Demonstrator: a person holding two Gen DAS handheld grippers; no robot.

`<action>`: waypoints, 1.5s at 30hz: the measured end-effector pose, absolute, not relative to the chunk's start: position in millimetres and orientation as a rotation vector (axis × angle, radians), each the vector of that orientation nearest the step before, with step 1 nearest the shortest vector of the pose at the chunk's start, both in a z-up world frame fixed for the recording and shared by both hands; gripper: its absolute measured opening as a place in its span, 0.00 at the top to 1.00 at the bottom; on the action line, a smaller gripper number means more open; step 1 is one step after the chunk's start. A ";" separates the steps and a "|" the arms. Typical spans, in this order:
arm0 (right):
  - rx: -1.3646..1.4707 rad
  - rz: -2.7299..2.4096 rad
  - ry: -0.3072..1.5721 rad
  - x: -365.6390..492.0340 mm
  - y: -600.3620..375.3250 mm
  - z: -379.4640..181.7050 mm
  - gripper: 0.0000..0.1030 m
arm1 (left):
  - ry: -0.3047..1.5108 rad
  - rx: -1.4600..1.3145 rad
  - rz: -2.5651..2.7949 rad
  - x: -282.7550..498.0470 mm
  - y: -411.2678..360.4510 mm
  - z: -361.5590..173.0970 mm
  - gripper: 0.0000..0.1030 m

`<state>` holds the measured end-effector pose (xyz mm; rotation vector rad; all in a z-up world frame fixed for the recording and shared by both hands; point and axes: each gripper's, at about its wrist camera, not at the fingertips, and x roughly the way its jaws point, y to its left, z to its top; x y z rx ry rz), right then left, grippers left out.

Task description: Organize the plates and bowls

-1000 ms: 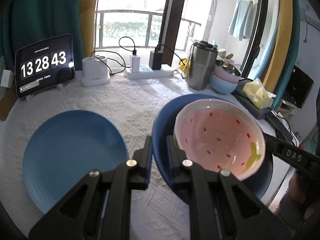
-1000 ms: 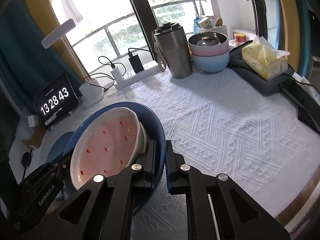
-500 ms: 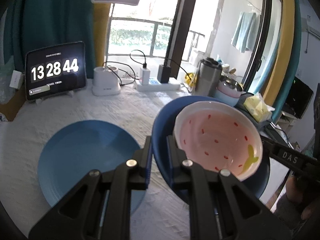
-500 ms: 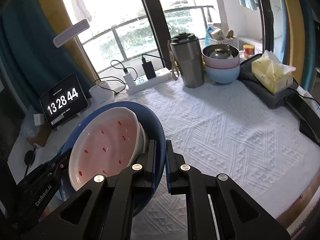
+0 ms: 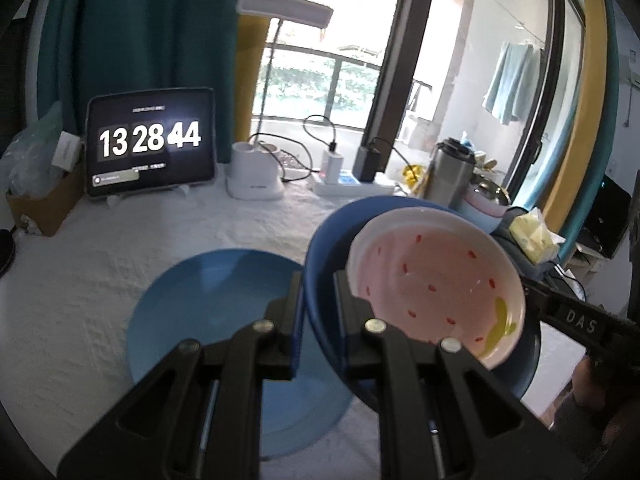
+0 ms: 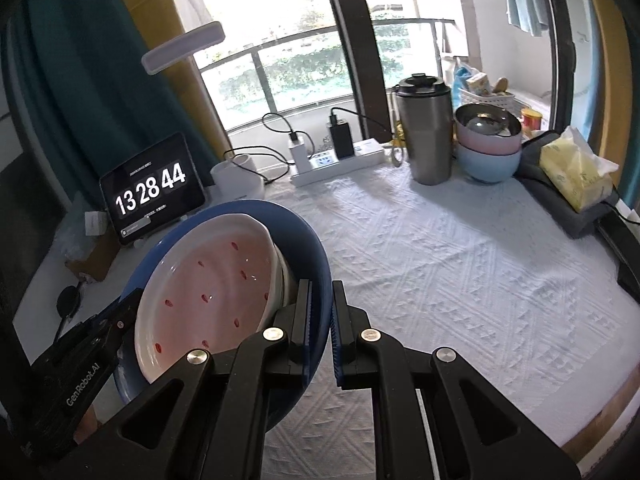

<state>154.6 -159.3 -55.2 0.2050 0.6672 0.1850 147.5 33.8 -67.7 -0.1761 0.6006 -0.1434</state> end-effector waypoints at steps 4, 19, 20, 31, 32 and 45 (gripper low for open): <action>0.224 0.201 0.704 163.4 -148.8 -58.5 0.89 | 0.631 -0.201 -0.134 152.3 47.9 -74.2 0.88; 0.174 0.277 0.712 179.2 -93.2 -52.8 0.89 | 0.592 -0.233 -0.045 145.5 97.1 -65.2 0.88; 0.171 0.283 0.713 180.2 -89.3 -53.2 0.89 | 0.590 -0.235 -0.040 145.0 100.1 -65.0 0.88; 0.145 0.321 0.737 188.0 -56.3 -58.7 0.89 | 0.595 -0.253 0.004 143.6 129.3 -70.2 0.88; 0.142 0.323 0.741 189.3 -53.5 -59.7 0.89 | 0.596 -0.254 0.006 144.1 131.0 -71.0 0.88; 0.126 0.311 0.802 202.0 -36.4 -77.5 0.89 | 0.651 -0.257 0.007 155.5 139.2 -89.1 0.88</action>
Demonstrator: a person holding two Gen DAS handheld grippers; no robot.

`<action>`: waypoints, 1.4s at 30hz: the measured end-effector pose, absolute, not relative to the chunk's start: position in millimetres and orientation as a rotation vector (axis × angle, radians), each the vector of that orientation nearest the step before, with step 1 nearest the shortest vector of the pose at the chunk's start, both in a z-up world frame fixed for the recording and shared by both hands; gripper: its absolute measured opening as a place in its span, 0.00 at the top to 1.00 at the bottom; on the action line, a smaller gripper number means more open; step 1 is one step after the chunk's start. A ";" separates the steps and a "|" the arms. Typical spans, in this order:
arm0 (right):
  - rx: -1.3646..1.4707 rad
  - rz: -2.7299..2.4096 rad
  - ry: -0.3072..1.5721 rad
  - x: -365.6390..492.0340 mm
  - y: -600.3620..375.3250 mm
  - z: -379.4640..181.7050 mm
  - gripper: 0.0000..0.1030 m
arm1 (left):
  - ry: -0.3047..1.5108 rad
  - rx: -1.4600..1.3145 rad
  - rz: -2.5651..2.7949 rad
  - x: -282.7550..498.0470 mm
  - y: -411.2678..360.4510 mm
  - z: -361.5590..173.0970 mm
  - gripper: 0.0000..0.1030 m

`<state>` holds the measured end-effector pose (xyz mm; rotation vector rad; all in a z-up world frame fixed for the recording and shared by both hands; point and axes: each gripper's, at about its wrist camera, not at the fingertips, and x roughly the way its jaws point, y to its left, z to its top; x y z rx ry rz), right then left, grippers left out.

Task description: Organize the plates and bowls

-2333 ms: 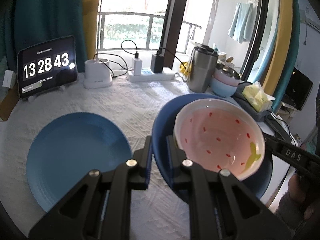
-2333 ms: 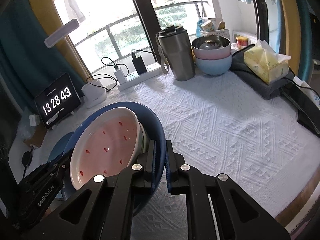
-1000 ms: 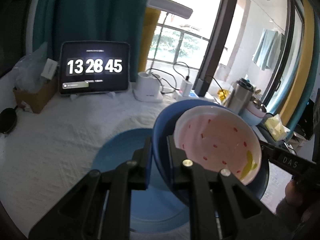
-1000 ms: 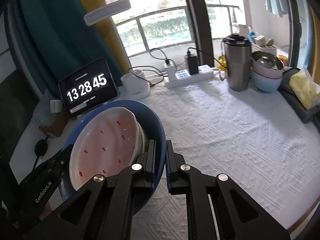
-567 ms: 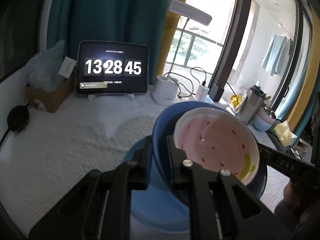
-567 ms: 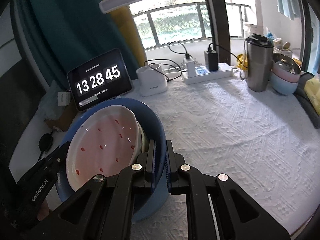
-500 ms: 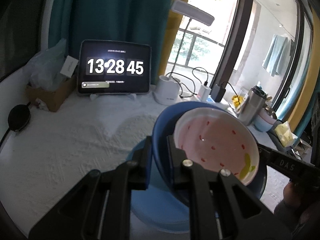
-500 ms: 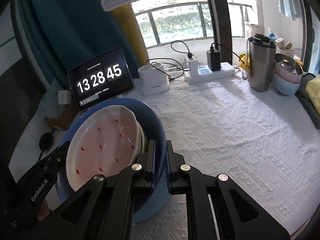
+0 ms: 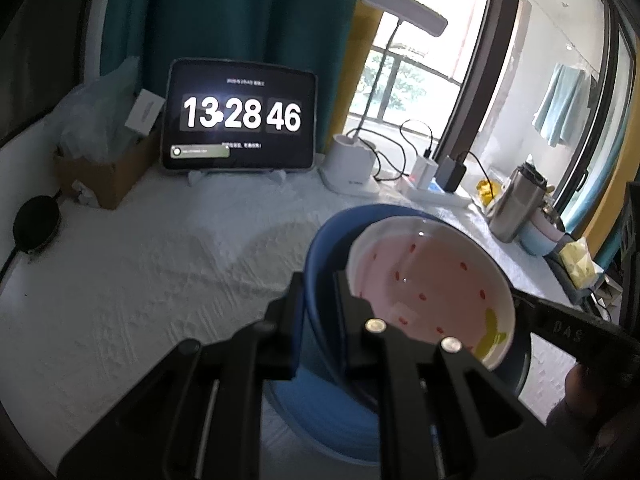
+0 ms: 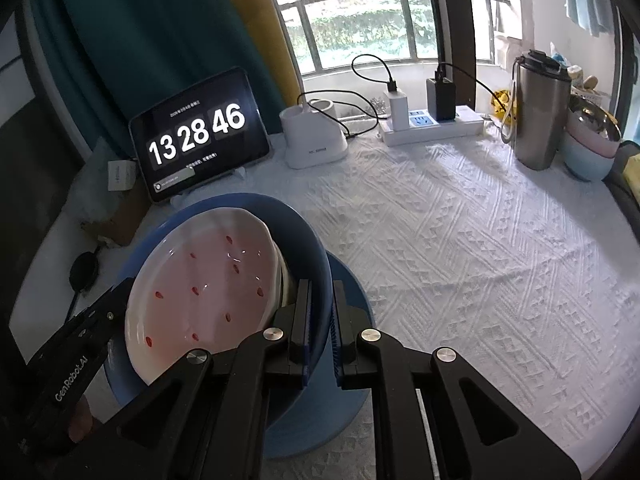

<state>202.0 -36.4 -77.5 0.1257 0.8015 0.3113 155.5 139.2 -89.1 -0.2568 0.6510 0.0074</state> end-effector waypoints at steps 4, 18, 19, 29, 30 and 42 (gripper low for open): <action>0.124 0.288 0.801 205.7 -40.7 -81.5 0.89 | 0.660 -0.247 -0.001 158.2 133.6 -95.2 0.88; 0.072 0.258 0.762 208.2 -43.8 -83.3 0.82 | 0.645 -0.145 0.017 158.6 125.7 -92.5 0.82; 0.064 0.252 0.762 208.2 -44.5 -83.4 0.77 | 0.644 -0.131 0.022 157.5 125.0 -91.8 0.82; 0.021 0.237 0.757 198.7 -54.3 -84.1 0.54 | 0.572 -0.104 0.067 137.5 125.6 -75.7 0.52; 0.020 0.238 0.754 196.8 -55.2 -83.5 0.54 | 0.569 -0.107 0.066 136.2 125.6 -74.6 0.50; 0.003 0.260 0.708 164.4 -62.7 -70.6 0.48 | 0.506 -0.106 0.046 107.1 110.6 -57.4 0.48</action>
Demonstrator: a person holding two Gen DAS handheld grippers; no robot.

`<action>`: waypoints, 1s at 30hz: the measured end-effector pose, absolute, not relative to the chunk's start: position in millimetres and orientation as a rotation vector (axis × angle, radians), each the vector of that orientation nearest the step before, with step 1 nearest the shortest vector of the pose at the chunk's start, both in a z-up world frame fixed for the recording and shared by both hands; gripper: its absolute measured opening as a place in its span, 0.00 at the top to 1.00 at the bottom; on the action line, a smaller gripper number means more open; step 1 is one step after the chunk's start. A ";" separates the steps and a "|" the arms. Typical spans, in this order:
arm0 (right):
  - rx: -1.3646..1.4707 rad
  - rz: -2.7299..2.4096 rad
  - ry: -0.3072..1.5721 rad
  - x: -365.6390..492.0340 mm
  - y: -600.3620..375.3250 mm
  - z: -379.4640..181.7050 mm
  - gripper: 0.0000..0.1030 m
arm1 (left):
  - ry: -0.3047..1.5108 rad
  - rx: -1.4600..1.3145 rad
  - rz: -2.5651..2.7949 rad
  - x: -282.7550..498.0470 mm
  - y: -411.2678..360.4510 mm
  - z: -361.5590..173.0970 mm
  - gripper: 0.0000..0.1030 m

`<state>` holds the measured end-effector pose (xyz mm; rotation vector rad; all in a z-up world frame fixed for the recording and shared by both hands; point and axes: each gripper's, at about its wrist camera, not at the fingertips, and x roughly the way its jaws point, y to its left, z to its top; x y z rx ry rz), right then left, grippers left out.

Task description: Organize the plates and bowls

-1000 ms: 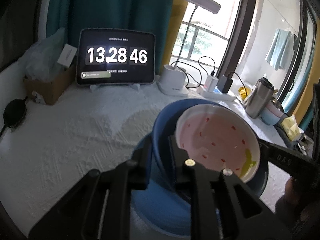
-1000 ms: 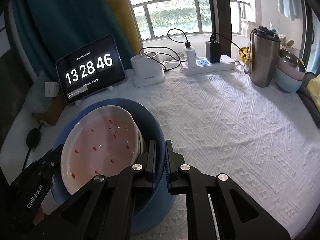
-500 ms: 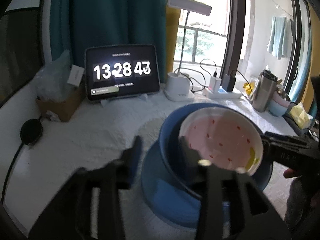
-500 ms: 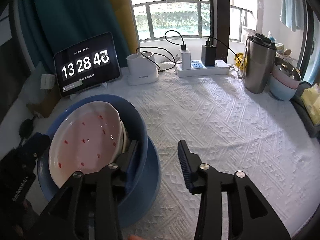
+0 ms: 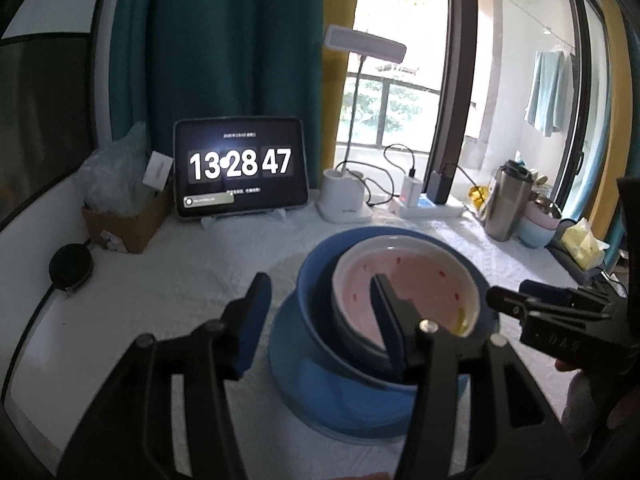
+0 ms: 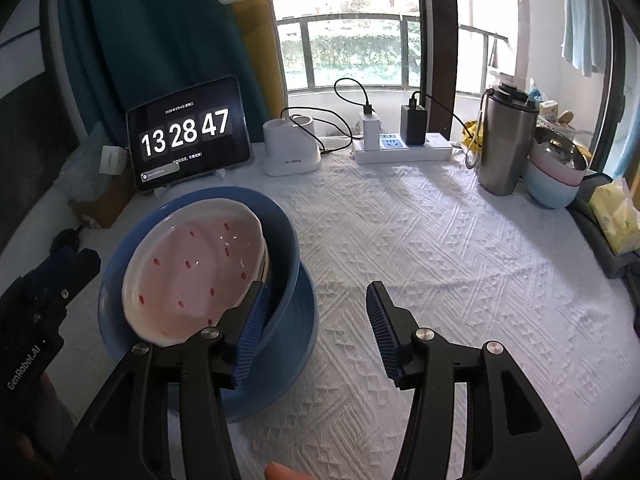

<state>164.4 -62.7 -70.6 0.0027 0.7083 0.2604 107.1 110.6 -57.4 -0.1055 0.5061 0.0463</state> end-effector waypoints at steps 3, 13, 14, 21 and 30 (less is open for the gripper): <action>0.001 0.258 0.700 155.7 -66.3 -69.0 0.47 | 0.493 -0.103 0.039 98.7 105.3 -53.2 0.47; -0.012 0.228 0.660 124.9 -83.2 -63.1 0.47 | 0.452 -0.114 -0.014 68.1 83.0 -40.5 0.20; -0.015 0.224 0.654 121.5 -84.2 -62.4 0.47 | 0.446 -0.116 -0.017 65.3 81.2 -39.3 0.19; -0.031 0.198 0.614 99.3 -97.2 -56.3 0.47 | 0.396 -0.150 -0.029 43.2 76.2 -30.0 0.12; -0.055 0.133 0.546 66.4 -114.8 -45.7 0.47 | 0.355 -0.156 -0.045 8.0 64.4 -25.8 0.11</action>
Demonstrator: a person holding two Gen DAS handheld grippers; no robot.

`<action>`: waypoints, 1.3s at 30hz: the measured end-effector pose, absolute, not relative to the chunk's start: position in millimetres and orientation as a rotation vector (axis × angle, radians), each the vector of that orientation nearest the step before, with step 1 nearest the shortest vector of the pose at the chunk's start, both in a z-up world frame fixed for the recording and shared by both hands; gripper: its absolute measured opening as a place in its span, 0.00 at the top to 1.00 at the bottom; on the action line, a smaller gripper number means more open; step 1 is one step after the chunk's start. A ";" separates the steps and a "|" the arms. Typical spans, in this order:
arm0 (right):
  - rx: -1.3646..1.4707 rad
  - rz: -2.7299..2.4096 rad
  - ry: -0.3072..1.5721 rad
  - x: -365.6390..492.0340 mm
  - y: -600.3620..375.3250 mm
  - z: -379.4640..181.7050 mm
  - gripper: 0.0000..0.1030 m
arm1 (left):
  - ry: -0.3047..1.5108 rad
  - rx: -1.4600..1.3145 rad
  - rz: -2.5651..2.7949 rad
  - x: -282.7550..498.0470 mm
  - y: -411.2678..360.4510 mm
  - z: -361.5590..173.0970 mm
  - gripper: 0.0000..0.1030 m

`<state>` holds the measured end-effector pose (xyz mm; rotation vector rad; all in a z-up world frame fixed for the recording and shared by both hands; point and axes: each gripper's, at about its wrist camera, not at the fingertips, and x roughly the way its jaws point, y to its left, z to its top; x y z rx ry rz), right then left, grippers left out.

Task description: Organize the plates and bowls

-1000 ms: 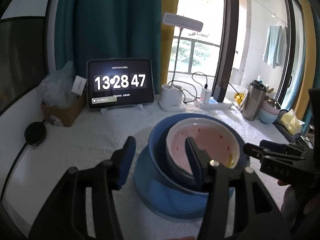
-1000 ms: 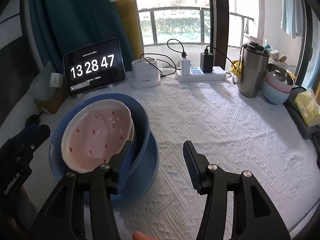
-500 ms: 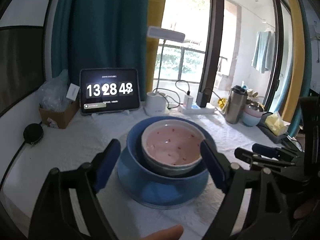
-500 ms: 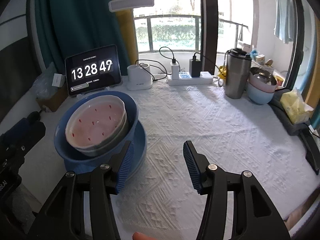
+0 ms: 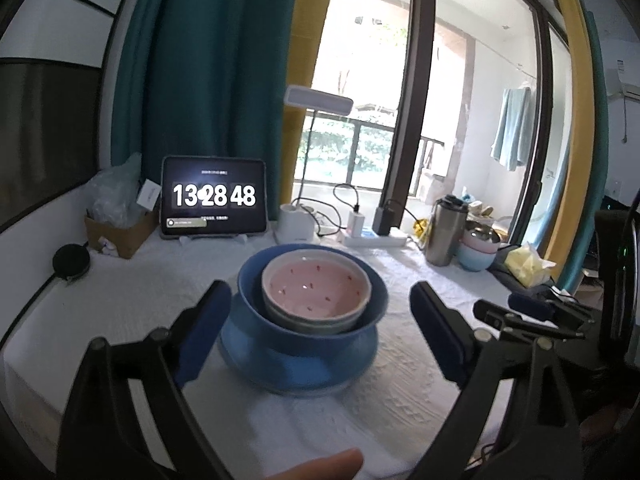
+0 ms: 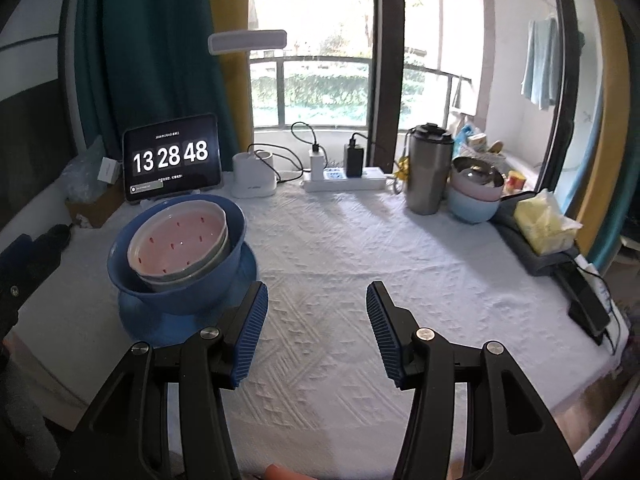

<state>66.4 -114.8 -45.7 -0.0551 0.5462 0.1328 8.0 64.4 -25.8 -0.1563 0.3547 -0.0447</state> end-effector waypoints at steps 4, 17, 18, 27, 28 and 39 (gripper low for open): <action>-0.063 0.114 0.523 50.3 -122.4 -43.0 0.47 | 0.351 -0.143 -0.057 -3.6 58.0 -25.9 0.11; -0.059 0.047 0.404 -1.4 -150.6 -17.3 0.47 | 0.239 -0.100 -0.036 -39.1 55.6 1.0 0.10; -0.058 0.042 0.396 -4.1 -152.5 -15.5 0.47 | 0.237 -0.097 -0.037 -40.5 54.9 2.1 0.10; -0.021 0.014 0.326 -34.3 -170.9 -1.5 0.47 | 0.228 -0.063 -0.061 -53.9 44.2 16.6 0.10; -0.018 0.012 0.319 -37.0 -172.5 0.3 0.47 | 0.223 -0.056 -0.069 -56.3 41.8 18.0 0.10; -0.001 0.003 0.254 -57.0 -184.1 16.8 0.47 | 0.158 -0.024 -0.093 -73.2 29.3 34.0 0.10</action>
